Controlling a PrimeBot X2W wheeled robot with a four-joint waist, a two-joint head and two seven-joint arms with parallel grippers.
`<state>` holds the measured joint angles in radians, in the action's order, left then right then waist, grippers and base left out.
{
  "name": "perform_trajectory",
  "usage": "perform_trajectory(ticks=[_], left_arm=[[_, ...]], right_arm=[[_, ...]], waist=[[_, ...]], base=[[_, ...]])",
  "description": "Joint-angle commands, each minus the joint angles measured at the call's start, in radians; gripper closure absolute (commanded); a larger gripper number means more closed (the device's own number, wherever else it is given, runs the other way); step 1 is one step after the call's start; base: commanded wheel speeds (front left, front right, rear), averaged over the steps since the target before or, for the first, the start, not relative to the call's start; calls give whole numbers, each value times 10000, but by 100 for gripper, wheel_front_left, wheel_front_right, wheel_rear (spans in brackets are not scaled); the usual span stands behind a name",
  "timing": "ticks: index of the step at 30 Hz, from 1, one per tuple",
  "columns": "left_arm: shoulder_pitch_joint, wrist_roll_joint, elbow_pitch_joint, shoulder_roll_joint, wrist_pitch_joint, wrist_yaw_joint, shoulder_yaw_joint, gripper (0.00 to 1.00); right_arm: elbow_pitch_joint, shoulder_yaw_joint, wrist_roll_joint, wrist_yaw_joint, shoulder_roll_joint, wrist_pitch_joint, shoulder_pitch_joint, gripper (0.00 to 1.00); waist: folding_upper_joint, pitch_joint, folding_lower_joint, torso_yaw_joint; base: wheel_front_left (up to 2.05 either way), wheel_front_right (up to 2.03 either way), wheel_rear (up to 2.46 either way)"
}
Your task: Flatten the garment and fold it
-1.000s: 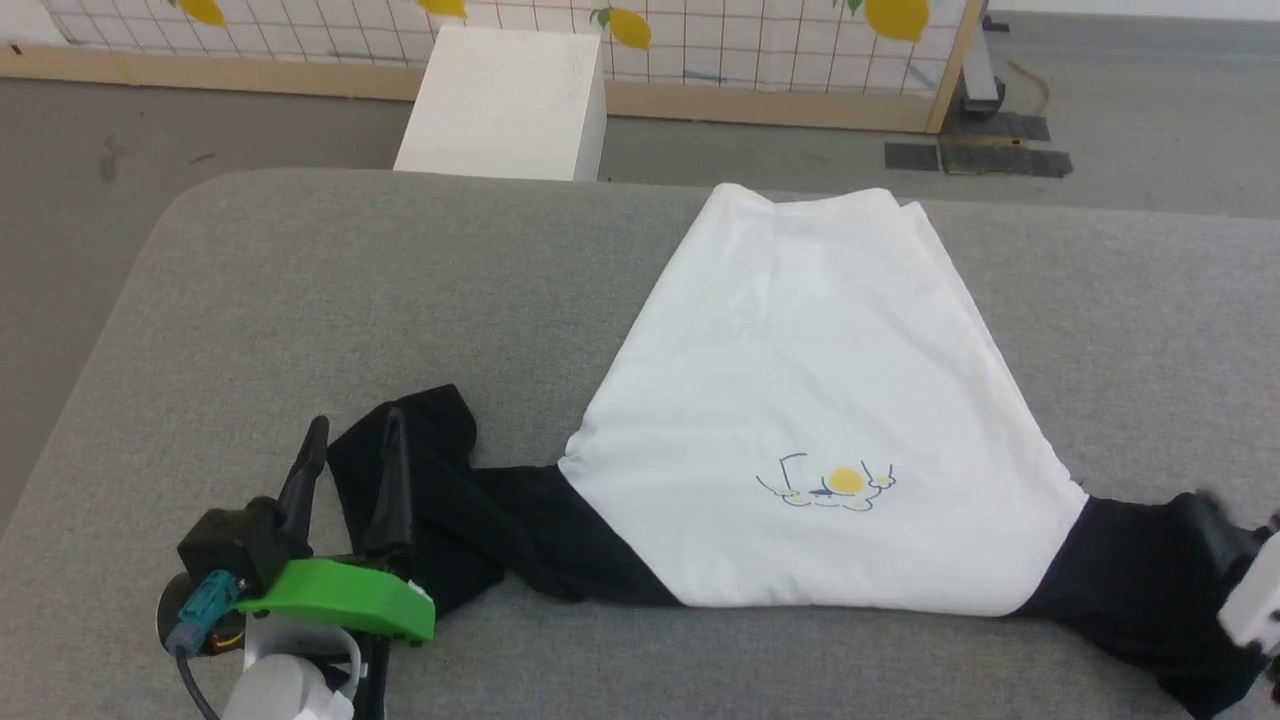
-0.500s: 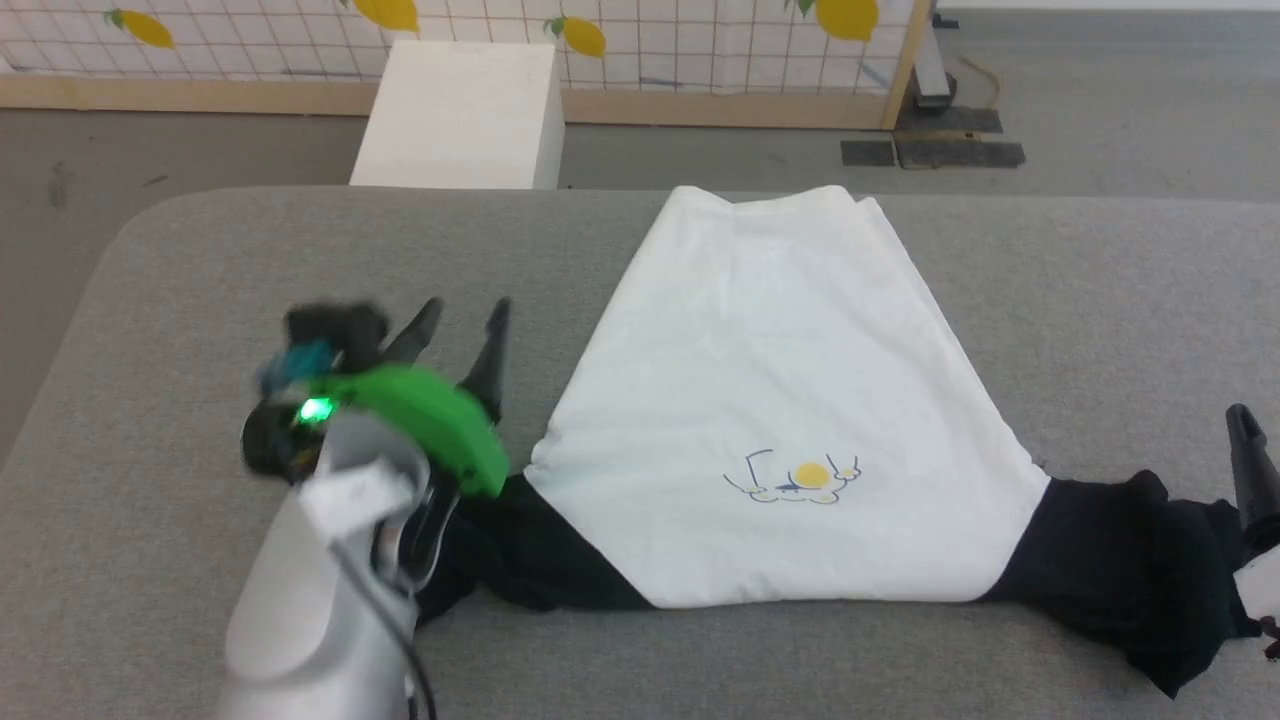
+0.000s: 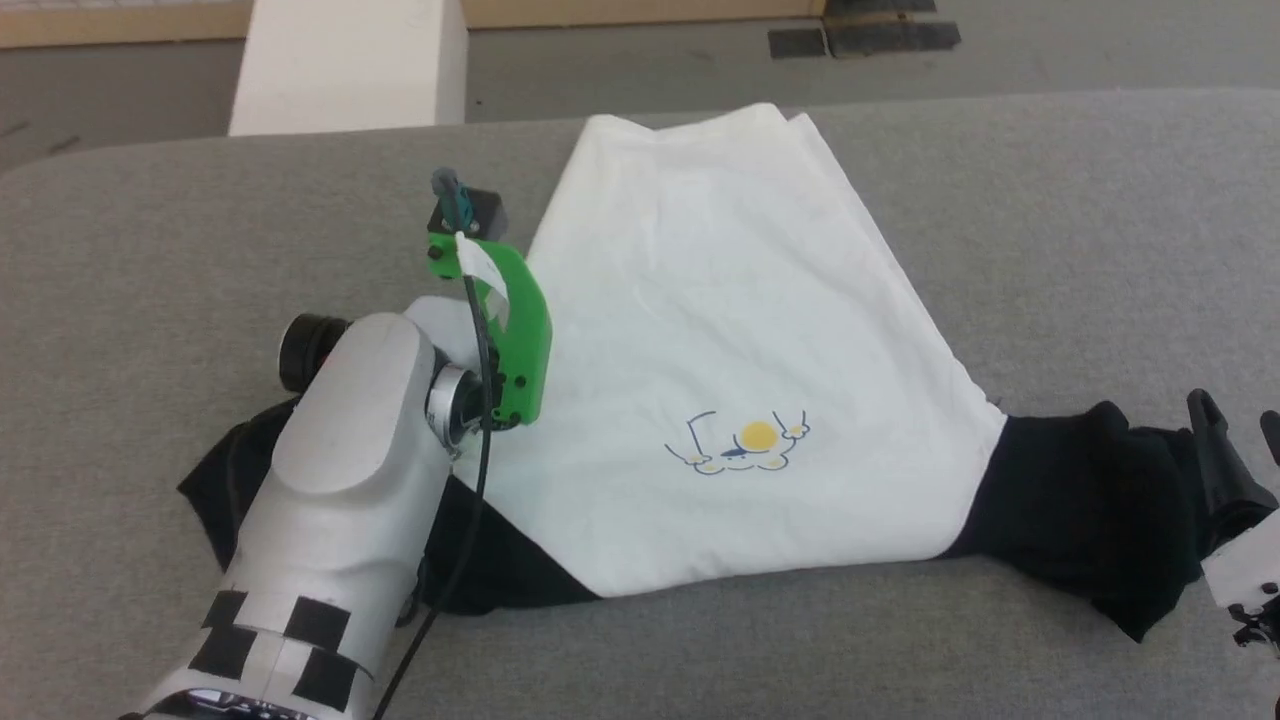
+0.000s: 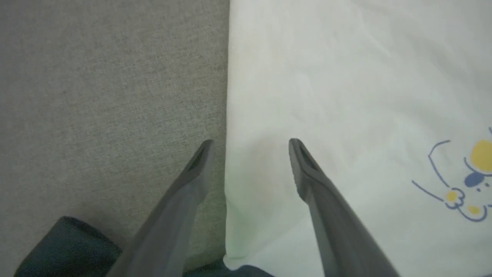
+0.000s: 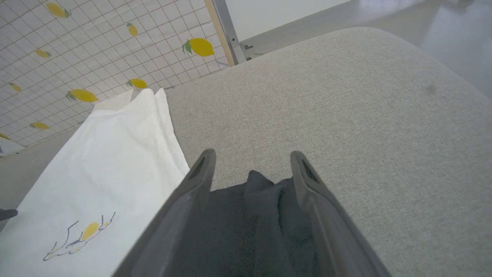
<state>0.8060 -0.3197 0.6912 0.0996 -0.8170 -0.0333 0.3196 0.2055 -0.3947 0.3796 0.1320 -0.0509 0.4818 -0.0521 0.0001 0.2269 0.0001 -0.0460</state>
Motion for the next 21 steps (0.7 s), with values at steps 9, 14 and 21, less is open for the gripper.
perform_trajectory(ticks=[9, 14, 21], left_arm=[[-216, -159, 1127, -30, -594, -136, 239, 100], [-28, -428, 1011, -28, 283, -7, -91, 100], [893, -769, 674, 213, 3399, 1073, -1418, 100]], right_arm=[[45, -133, 32, -13, 6, -155, -190, 0], [115, -121, -49, -13, 6, -135, -238, 0], [158, 169, -46, -13, 6, -113, -440, 0]], waist=[[-1, 661, -1, -483], [-1, 769, -1, -407], [-1, 1078, -1, -511]], base=[[0, 0, 0], [0, 0, 0], [0, 0, 0]])
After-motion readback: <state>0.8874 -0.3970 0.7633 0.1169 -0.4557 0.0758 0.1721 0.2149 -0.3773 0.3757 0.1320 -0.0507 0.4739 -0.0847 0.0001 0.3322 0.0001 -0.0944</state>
